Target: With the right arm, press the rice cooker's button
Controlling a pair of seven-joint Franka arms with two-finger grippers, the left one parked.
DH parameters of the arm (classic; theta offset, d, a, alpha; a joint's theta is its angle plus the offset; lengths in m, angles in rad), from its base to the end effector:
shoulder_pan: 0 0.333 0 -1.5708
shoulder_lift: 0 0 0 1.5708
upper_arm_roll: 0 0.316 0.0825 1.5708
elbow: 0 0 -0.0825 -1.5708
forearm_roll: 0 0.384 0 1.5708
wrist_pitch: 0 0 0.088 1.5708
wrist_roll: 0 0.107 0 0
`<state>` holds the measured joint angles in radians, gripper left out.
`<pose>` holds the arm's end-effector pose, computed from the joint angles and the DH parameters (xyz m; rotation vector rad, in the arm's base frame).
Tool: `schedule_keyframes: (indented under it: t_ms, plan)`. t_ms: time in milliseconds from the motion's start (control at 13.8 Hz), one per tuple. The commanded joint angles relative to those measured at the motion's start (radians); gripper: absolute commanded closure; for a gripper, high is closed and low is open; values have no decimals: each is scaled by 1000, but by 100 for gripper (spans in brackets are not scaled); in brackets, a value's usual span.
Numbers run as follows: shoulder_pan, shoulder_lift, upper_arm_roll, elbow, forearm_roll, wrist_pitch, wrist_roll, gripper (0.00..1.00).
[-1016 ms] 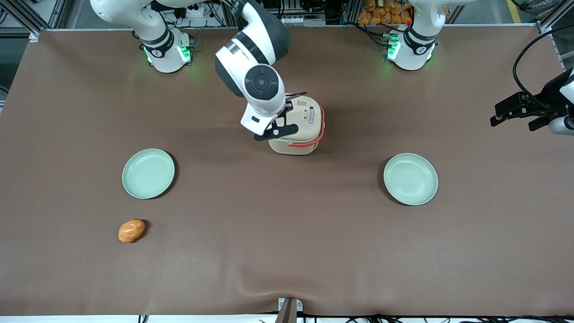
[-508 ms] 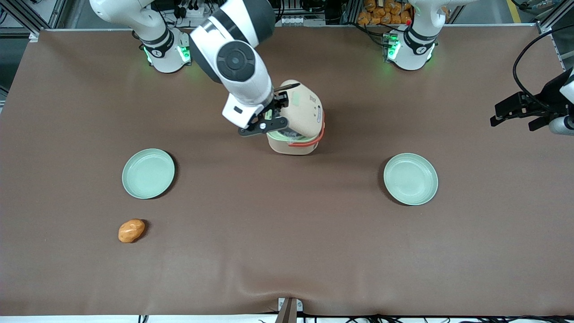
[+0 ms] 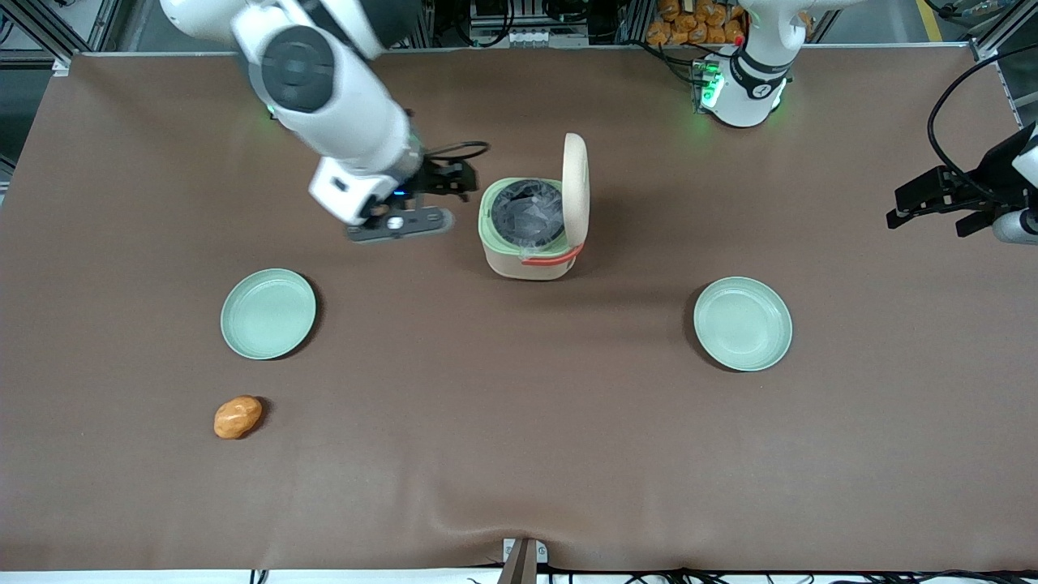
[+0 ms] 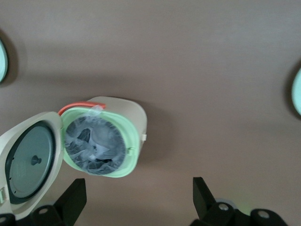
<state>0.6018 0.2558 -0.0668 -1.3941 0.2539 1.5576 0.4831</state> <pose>0.5228 0.3475 0.5584 -2.9646 -0.0666 0.2911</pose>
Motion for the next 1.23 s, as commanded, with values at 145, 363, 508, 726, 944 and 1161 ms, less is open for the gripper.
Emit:
schedule_keyframes:
  t_ms: [145,363,508,726,944,1161]
  plan:
    - [-252,-108,79,-3,-19,-86,-68,0]
    - [-379,-159,96,-5,-120,-139,-243,0]
    - [-459,-174,96,-8,-124,-157,-331,0]
    - [-517,-187,93,-14,-201,-171,-402,0]
    - [-546,-202,87,-16,-269,-212,-527,0]
    - [-568,-207,78,-22,-280,-211,-537,0]
